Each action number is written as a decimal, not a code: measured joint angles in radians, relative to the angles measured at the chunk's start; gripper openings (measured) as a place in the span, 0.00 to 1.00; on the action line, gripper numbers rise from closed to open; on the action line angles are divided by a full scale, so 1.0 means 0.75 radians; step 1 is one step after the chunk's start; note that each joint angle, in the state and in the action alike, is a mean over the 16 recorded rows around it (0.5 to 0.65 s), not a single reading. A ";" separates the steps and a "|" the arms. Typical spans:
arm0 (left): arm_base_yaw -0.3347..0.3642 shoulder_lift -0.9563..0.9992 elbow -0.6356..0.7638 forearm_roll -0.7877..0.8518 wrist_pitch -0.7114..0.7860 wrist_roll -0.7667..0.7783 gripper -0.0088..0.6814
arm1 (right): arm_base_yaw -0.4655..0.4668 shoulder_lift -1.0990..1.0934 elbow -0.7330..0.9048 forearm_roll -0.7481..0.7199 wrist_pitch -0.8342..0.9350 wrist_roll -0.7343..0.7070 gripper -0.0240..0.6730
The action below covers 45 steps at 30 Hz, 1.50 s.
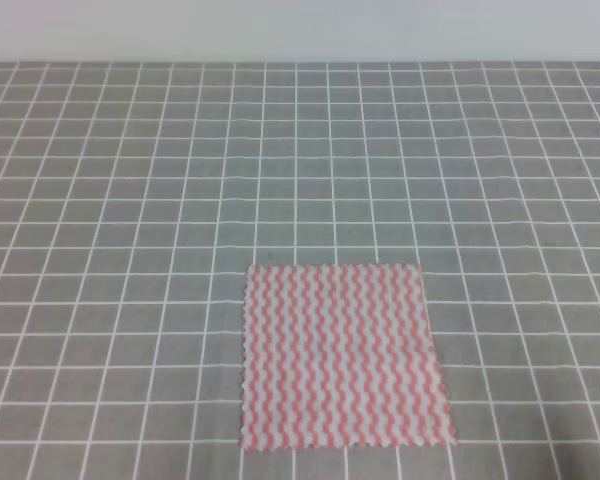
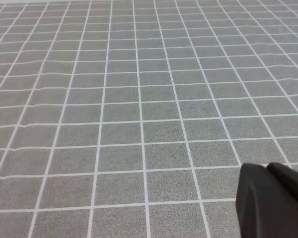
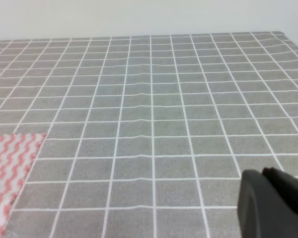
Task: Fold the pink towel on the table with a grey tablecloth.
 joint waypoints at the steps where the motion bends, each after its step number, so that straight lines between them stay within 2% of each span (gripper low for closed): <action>1: 0.000 -0.001 0.000 0.000 0.000 0.000 0.01 | 0.000 0.001 -0.001 0.000 0.001 0.000 0.01; 45: -0.005 0.002 -0.002 0.047 -0.018 0.000 0.01 | 0.001 -0.023 0.018 0.001 -0.012 0.001 0.01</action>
